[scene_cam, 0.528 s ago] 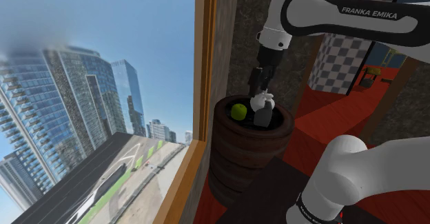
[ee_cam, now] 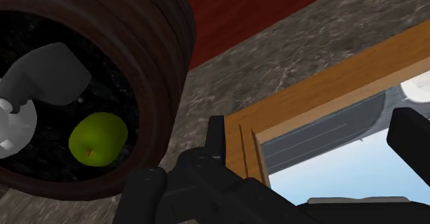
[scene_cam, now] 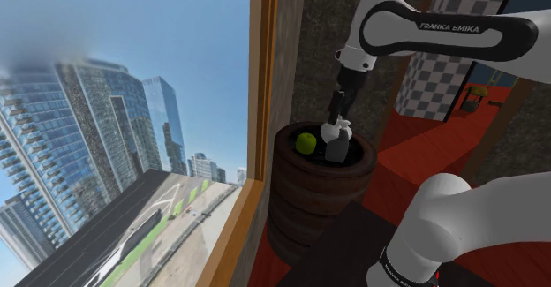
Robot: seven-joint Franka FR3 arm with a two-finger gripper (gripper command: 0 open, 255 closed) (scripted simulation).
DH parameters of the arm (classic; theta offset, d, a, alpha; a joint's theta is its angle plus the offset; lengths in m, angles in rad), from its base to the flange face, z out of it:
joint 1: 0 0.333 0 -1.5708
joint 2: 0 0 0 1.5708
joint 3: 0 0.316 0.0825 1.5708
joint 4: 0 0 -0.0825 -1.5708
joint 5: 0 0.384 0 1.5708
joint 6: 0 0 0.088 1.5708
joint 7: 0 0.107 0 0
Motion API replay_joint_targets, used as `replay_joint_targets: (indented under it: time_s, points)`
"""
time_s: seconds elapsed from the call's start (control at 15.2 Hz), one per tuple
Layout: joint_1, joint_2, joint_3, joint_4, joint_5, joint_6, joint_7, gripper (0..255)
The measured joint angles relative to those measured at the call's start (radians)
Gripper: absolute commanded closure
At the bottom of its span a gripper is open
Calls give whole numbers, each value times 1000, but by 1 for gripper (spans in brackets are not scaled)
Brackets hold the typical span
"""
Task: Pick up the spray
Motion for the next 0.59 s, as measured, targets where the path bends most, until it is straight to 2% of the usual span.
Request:
replay_joint_targets:
  time_s: [0.59]
  points:
    - [-26, 156, -218, 31, -97, 120, -264, 0]
